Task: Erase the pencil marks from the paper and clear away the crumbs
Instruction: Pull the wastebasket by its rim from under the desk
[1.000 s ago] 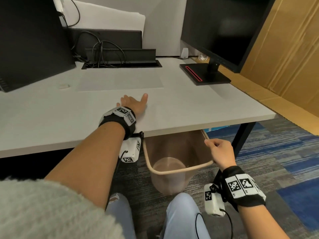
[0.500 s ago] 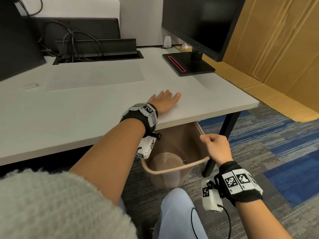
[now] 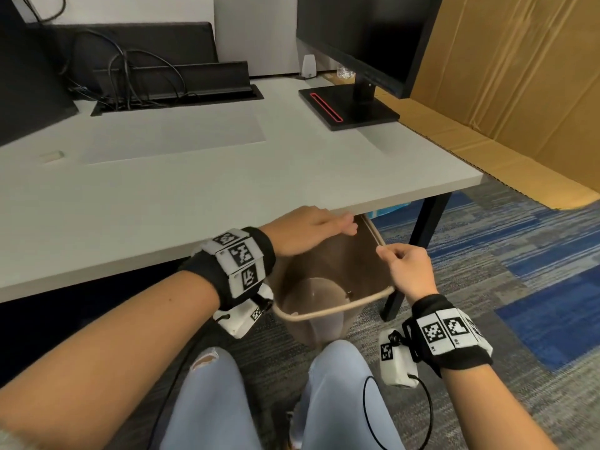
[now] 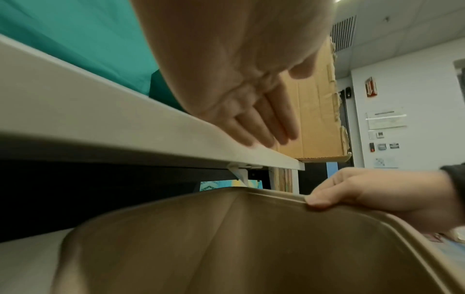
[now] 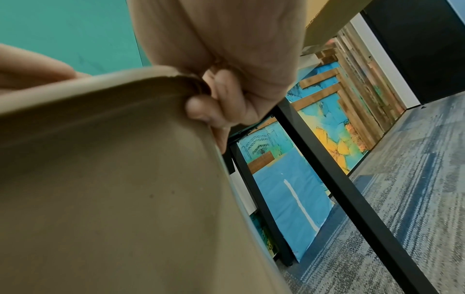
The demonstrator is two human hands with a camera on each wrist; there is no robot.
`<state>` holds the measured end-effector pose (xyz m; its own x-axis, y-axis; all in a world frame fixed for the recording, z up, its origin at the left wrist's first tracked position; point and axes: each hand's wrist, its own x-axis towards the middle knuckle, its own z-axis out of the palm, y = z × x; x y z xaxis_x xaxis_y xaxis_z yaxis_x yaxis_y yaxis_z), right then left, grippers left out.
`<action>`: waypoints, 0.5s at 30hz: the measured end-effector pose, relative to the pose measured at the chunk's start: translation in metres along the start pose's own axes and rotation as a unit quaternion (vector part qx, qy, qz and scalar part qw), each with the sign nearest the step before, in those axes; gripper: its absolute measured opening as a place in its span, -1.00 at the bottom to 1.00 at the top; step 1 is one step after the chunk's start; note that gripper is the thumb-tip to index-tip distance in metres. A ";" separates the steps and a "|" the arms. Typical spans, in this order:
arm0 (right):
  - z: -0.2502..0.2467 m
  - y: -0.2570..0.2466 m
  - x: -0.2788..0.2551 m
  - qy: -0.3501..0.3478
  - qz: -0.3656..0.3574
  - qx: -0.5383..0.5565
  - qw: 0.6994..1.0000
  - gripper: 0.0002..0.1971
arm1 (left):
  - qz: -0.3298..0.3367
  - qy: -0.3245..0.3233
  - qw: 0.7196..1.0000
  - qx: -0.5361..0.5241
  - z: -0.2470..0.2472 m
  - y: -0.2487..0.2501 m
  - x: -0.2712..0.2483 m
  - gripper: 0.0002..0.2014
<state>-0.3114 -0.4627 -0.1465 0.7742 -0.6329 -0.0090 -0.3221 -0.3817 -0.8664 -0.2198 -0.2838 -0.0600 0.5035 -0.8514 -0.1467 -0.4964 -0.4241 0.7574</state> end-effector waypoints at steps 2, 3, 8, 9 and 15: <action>0.000 0.001 -0.003 0.001 0.000 -0.001 1.000 -0.70 | 0.011 0.096 0.992 -0.081 0.000 -0.004 -0.013 -0.62; 0.001 0.001 -0.004 0.001 0.000 -0.002 1.000 -0.70 | 0.004 0.157 0.985 -0.073 -0.003 -0.006 -0.015 -0.63; 0.007 0.001 -0.011 0.001 -0.012 -0.004 1.000 -0.71 | -0.078 0.117 0.964 0.225 -0.003 -0.014 -0.017 -0.48; 0.009 0.002 -0.012 0.001 -0.015 -0.003 1.000 -0.71 | -0.058 0.099 0.968 0.221 0.002 -0.013 -0.018 -0.48; 0.019 0.010 -0.015 -0.007 -0.011 -0.007 1.000 -0.77 | -0.048 0.127 0.991 0.003 0.030 -0.029 -0.045 -0.59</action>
<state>-0.3160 -0.4445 -0.1646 0.7891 -0.6143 0.0034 -0.3115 -0.4049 -0.8597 -0.2488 -0.2421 -0.0944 0.7100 -0.7023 -0.0514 -0.4419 -0.5012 0.7440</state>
